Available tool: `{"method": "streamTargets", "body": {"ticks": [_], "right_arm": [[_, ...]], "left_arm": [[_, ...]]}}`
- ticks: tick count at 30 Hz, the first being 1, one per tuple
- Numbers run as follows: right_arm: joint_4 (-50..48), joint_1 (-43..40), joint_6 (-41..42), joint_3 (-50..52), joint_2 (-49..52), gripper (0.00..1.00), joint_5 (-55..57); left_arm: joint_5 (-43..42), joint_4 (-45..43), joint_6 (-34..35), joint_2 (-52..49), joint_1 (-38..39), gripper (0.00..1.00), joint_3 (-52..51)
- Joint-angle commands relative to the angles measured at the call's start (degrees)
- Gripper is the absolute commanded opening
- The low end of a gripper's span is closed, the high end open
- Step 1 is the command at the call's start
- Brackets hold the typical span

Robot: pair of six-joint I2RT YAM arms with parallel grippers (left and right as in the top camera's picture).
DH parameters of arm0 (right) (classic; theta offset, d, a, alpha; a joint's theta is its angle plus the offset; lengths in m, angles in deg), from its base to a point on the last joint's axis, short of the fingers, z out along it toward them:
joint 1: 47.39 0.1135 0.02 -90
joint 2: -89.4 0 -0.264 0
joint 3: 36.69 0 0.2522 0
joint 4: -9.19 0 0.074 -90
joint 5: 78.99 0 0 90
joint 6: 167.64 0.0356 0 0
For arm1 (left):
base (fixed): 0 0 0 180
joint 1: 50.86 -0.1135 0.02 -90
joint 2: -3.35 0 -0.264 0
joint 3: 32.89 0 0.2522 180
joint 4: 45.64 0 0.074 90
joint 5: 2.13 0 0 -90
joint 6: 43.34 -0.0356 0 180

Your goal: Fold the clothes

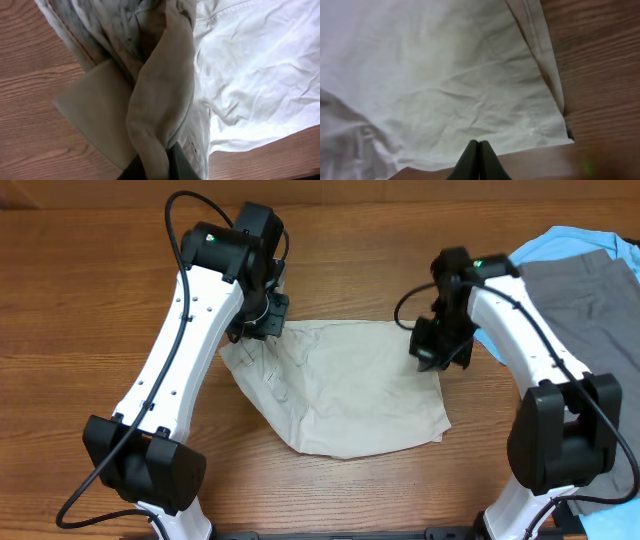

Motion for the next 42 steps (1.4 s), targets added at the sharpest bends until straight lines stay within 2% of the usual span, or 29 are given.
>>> {"method": "streamTargets", "body": {"ticks": [1,10,18,23,26,29,34,42], "right_arm": [[-4.4,0.2,-0.1,7.7,0.4,0.04,-0.9],[-24.8,2.0,1.6,26.9,0.4,0.04,-15.1],[-38.7,7.8,9.2,34.2,0.4,0.04,-18.2],[-42.4,11.8,11.3,34.2,0.4,0.04,-18.2],[-42.6,12.0,11.3,34.0,0.4,0.04,-18.2],[-42.5,12.0,11.3,34.0,0.4,0.04,-18.2],[-42.5,12.0,11.3,34.0,0.4,0.04,-18.1],[-42.7,12.0,11.3,34.0,0.4,0.04,-17.3]], "left_arm": [[2.7,-0.5,0.8,2.2,1.2,0.04,3.1],[4.1,-3.5,-0.4,2.2,2.1,0.04,8.6],[6.0,-7.3,-4.9,2.1,5.0,0.04,8.5],[5.7,-8.0,-1.8,2.1,7.0,0.04,8.5],[-1.6,-8.0,4.6,2.0,7.5,0.04,8.5],[-6.6,-7.9,8.2,1.9,7.5,0.05,8.5],[-8.2,-7.5,7.9,1.8,8.4,0.07,6.8],[-8.0,-10.8,8.0,1.8,11.1,0.10,-1.7]]}}
